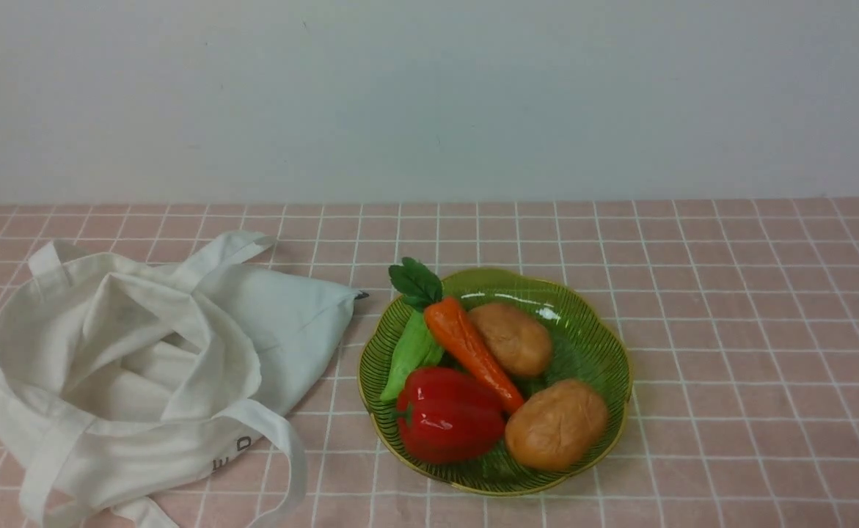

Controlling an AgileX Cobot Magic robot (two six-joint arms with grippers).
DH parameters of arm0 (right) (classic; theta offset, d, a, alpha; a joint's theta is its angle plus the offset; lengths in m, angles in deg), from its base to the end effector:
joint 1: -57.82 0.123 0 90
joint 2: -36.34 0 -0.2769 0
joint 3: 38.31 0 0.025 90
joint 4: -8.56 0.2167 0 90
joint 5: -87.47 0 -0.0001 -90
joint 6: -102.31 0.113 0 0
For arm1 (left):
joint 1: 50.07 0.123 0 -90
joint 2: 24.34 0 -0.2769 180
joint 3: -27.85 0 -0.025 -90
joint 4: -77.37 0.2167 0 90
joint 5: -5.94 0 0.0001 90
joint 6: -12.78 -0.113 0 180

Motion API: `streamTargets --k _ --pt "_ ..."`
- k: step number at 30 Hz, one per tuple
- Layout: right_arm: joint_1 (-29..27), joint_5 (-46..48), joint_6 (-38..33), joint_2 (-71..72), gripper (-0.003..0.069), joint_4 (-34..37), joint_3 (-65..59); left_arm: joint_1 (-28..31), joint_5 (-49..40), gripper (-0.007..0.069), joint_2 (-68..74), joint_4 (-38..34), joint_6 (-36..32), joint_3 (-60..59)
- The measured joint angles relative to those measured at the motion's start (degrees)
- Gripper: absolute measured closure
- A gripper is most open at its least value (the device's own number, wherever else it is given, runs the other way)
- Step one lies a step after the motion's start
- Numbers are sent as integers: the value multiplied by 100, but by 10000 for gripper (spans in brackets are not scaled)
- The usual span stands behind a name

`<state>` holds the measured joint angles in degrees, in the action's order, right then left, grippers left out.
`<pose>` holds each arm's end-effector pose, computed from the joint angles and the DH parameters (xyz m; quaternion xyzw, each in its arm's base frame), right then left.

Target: Take vegetables from bag on pink coffee tablecloth place on plate.

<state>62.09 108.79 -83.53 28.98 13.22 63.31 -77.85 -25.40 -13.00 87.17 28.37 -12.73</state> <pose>0.0472 0.0069 0.1664 -0.0492 0.8023 0.0263 0.5943 0.0006 0.0110 0.3446 0.0854 0.6565 -0.1971 0.7231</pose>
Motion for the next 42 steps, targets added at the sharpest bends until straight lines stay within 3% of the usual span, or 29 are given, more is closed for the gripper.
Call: streamTargets --k 5,17,22,27,31,34,42 --pt "0 6 0 0 673 4 0 7 1 629 -452 -81 -4 -397" --pt "0 6 0 0 673 4 0 11 156 629 9 -125 -108 -636" --pt "0 6 0 0 673 4 0 274 206 629 -32 -204 -323 -852" --pt "0 6 0 0 673 4 0 1552 592 629 -356 -1155 -1738 -1719" --pt "0 6 0 0 673 4 0 2152 761 629 -411 -1482 -2634 -2512" --pt "0 6 0 0 673 4 0 2271 768 629 -411 -1411 -2963 -3099" --pt "0 6 0 0 673 4 0 2276 864 629 -411 -1344 -3031 -3777"
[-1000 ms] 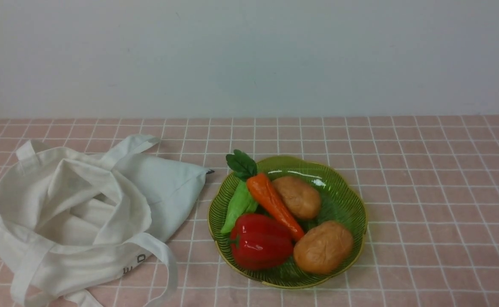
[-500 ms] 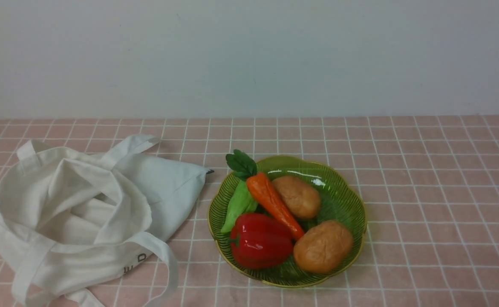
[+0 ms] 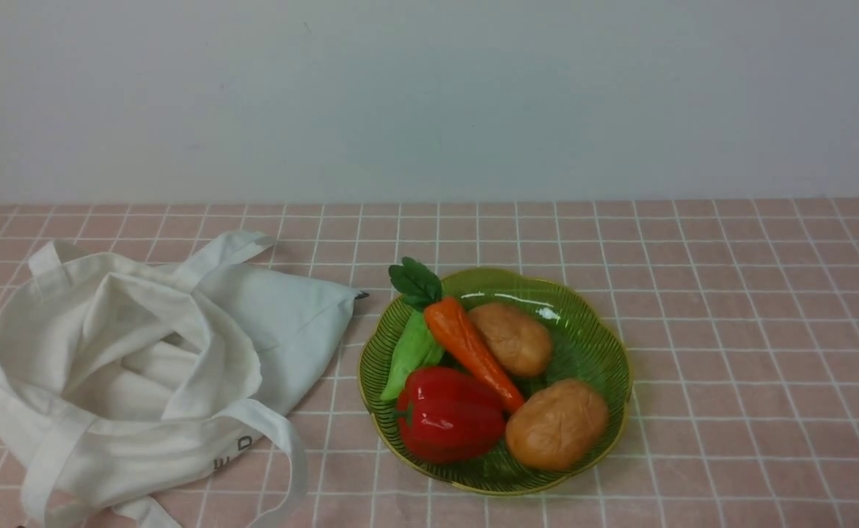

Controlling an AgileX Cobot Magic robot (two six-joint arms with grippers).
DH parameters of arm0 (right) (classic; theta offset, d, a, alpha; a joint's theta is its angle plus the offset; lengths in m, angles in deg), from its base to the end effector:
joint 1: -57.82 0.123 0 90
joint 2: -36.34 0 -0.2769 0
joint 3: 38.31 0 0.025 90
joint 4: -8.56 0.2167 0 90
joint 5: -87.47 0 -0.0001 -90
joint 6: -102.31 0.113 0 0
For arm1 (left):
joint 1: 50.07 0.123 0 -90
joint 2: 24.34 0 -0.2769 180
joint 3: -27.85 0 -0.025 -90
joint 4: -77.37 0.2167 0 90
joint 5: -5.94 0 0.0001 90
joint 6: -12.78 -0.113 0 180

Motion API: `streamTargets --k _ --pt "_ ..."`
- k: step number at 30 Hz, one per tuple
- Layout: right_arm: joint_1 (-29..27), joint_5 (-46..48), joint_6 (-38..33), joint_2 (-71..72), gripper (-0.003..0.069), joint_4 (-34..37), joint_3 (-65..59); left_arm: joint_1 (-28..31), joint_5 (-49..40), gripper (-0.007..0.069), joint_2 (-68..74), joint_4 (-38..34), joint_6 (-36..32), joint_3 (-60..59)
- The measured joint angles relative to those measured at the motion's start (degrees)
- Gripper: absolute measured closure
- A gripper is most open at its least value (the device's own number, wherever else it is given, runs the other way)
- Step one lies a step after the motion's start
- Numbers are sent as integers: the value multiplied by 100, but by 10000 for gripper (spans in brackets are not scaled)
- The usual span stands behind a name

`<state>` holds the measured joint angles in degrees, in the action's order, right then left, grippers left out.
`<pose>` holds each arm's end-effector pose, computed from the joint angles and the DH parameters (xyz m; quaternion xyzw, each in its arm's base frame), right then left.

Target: Take vegetables from bag on pink coffee tablecloth place on plate.

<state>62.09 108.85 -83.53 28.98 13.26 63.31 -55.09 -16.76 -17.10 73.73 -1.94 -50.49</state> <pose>0.0472 0.0069 0.1663 -0.0491 0.8026 0.0266 0.5939 0.0463 -0.0068 0.1641 0.1225 0.8009 0.0225 0.5857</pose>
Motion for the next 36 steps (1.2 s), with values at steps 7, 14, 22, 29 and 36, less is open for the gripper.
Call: streamTargets --k 7,14,22,29,36 --pt "0 0 0 0 673 0 0 0 64 629 0 -67 0 -17" --pt "0 0 0 0 673 0 0 0 64 629 0 -167 328 -17" --pt "0 0 0 0 673 0 0 0 65 629 0 -118 1165 -17" --pt "0 0 0 0 673 0 0 0 65 629 0 -105 1183 -17" --pt "0 0 0 0 673 0 0 0 65 629 0 -99 1187 -17"
